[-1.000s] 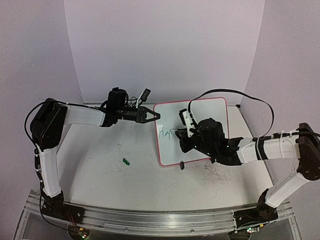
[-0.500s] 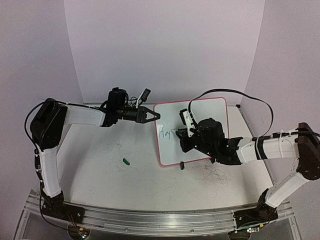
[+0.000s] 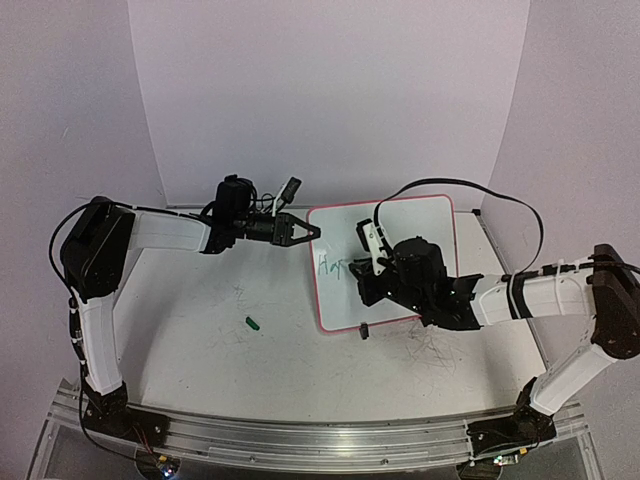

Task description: Write a sentence on the whiteboard

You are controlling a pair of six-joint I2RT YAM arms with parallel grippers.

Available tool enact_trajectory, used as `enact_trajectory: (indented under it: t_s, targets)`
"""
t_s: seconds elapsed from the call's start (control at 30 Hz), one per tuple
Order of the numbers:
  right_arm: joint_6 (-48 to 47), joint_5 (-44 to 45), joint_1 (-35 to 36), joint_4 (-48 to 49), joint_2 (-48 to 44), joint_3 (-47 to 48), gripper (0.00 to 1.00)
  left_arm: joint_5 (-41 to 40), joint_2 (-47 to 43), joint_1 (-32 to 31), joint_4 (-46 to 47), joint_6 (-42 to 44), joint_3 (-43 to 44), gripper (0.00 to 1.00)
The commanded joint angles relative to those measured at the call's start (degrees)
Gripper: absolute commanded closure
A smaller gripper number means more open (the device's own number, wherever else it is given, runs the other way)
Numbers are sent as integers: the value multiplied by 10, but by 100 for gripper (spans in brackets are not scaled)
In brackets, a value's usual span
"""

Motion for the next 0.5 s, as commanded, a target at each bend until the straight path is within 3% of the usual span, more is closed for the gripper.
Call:
enact_trajectory:
  t_s: [0.0, 0.47]
  targets:
    - [9, 40, -3, 9, 3, 14, 100, -6, 1, -19, -10, 14, -1, 100]
    - [20, 58, -3, -14, -26, -17, 100, -6, 2, -19, -10, 13, -1, 100]
